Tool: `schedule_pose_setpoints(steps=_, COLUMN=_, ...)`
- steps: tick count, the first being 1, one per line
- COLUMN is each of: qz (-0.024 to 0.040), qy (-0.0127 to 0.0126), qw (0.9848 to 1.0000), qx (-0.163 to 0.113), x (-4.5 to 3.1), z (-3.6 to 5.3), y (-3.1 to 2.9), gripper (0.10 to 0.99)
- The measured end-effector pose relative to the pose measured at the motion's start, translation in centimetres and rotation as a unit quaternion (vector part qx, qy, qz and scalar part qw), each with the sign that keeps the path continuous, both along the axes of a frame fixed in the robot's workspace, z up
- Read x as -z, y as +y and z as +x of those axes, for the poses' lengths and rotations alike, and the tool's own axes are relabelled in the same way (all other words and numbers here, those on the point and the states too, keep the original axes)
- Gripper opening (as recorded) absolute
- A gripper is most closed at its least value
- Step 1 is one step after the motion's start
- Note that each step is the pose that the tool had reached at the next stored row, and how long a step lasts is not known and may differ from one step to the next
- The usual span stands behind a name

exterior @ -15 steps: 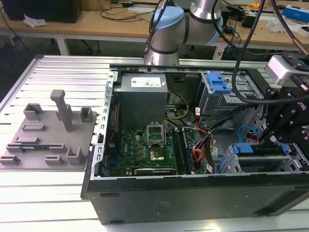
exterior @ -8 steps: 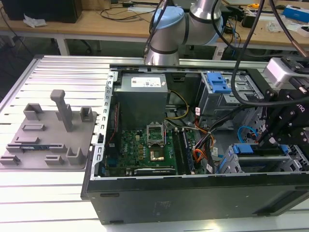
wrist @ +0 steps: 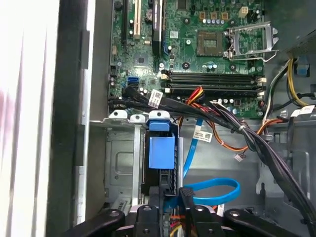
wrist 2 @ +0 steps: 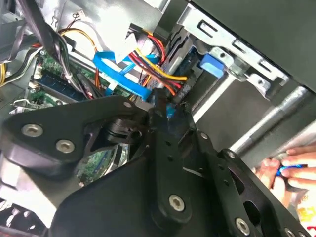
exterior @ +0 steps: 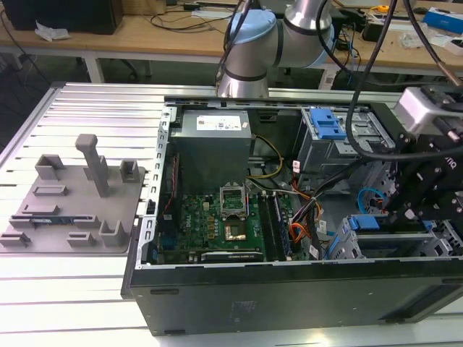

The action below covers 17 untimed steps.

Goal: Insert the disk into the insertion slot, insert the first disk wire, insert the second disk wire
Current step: 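Insert the second disk wire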

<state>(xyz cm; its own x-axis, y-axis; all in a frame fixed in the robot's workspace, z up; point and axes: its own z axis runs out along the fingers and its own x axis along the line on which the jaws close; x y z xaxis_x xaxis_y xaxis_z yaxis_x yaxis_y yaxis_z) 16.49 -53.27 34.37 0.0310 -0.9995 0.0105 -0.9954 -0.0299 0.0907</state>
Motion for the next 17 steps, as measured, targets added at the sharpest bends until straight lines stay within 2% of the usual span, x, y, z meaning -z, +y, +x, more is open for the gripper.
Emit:
schedule_pose_setpoints(steps=4, qz=-0.0004, qy=-0.0001, qw=1.0, qx=0.0, x=-2.14, z=-0.06, y=0.1, gripper=0.282)
schedule_pose_setpoints(steps=5, qz=-0.0003, qy=-0.0001, qw=1.0, qx=0.0, x=-2.65, z=-0.08, y=0.14, gripper=0.216)
schedule_pose_setpoints(steps=6, qz=-0.0004, qy=-0.0003, qw=1.0, qx=0.0, x=-3.65, z=-0.15, y=0.24, gripper=0.149)
schedule_pose_setpoints(steps=7, qz=-0.0003, qy=-0.0006, qw=1.0, qx=0.0, x=-4.13, z=-0.23, y=0.3, gripper=0.106)
schedule_pose_setpoints(steps=8, qz=-0.0005, qy=-0.0009, qw=1.0, qx=0.0, x=-4.42, z=-0.33, y=0.36, gripper=0.106)
schedule_pose_setpoints(steps=17, qz=-0.0007, qy=-0.0013, qw=1.0, qx=0.0, x=-4.45, z=-0.49, y=0.49, gripper=0.106)
